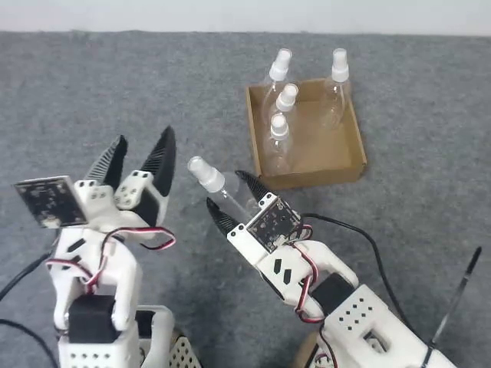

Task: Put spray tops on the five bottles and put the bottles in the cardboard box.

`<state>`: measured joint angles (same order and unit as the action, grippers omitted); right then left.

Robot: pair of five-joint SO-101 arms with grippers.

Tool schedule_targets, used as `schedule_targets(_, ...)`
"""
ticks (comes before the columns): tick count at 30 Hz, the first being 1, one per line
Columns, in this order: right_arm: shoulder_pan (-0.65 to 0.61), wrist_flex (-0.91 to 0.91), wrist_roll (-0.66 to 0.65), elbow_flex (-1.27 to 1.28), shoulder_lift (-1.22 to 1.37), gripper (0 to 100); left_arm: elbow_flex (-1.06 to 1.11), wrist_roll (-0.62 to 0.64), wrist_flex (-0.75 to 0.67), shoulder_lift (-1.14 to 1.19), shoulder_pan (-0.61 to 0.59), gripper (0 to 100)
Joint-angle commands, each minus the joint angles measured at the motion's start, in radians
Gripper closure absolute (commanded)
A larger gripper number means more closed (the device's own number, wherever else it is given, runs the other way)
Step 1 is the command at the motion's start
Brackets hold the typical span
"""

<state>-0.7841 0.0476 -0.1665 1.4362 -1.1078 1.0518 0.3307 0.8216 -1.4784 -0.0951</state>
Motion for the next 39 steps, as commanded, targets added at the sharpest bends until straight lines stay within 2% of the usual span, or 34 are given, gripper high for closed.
schedule_targets(1, 0.021, -0.025, -0.003, -0.018, -0.035, 94.3, -0.018, 0.063, 0.029, -0.008, -0.075, 76)
schedule_targets(3, 0.021, -0.025, -0.003, -0.018, -0.033, 94.3, 0.019, 0.123, 0.023, -0.008, -0.097, 76)
schedule_targets(7, 0.021, -0.028, 0.009, -0.017, -0.035, 94.3, 0.061, 0.130, 0.021, -0.008, -0.101, 76)
schedule_targets(11, 0.021, -0.033, 0.127, -0.018, -0.036, 94.3, 0.105, 0.132, 0.020, -0.008, -0.095, 76)
schedule_targets(17, 0.019, -0.035, 0.166, -0.026, -0.038, 94.3, 0.188, 0.132, -0.091, -0.008, -0.087, 76)
schedule_targets(24, 0.016, -0.035, 0.169, -0.026, -0.038, 94.2, 0.231, 0.117, -0.127, -0.008, 0.035, 76)
schedule_targets(29, 0.015, -0.035, 0.169, -0.026, -0.038, 94.2, 0.262, -0.009, -0.130, -0.008, 0.163, 76)
schedule_targets(32, 0.015, -0.035, 0.169, -0.025, -0.038, 94.2, 0.272, -0.041, -0.126, -0.008, 0.222, 76)
schedule_targets(39, 0.016, -0.035, 0.167, -0.023, -0.038, 94.2, 0.286, -0.078, -0.126, -0.008, 0.261, 76)
